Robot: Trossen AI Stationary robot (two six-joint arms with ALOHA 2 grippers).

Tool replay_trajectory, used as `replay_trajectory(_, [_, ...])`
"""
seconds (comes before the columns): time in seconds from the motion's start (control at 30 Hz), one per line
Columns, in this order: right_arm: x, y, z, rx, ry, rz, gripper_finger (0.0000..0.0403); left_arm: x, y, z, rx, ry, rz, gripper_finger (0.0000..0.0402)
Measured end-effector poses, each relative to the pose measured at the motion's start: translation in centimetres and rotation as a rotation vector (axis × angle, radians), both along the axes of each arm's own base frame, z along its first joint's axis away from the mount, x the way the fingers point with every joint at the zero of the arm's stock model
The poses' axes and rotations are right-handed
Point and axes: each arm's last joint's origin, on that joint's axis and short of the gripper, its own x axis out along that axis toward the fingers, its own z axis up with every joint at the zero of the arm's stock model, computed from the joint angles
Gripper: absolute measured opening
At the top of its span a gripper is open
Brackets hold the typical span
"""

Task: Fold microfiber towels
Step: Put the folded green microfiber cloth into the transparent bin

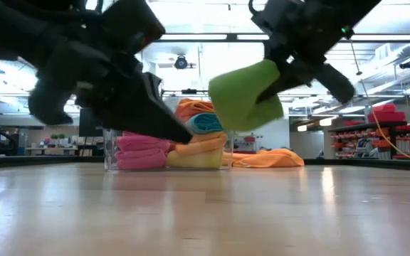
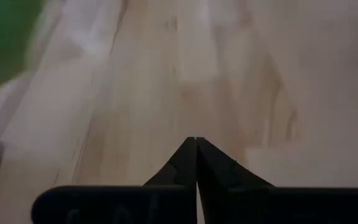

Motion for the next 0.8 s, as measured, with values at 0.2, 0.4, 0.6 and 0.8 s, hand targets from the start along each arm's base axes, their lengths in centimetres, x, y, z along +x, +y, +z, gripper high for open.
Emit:
replay_trajectory(0.2, [0.8, -2.3, 1.6, 0.005, -0.1, -0.078, 0.0043, -1.9, 1.3, 1.1, -0.029, -0.04, 0.008, 0.0027])
replay_trajectory(0.4, [2.6, -3.5, 2.9, 0.025, -0.215, 0.031, 0.0042, -4.4, 2.9, 0.9, -0.059, -0.071, 0.026, 0.0016])
replay_trajectory(0.6, [4.2, -5.6, 4.5, 0.025, -0.344, 0.158, 0.0042, -5.9, 4.6, 0.0, -0.089, -0.124, 0.061, 0.001])
replay_trajectory(0.8, [4.9, -7.7, 5.4, -0.015, -0.421, 0.158, 0.0042, -7.2, 5.9, 0.4, -0.123, -0.185, 0.081, 0.0029])
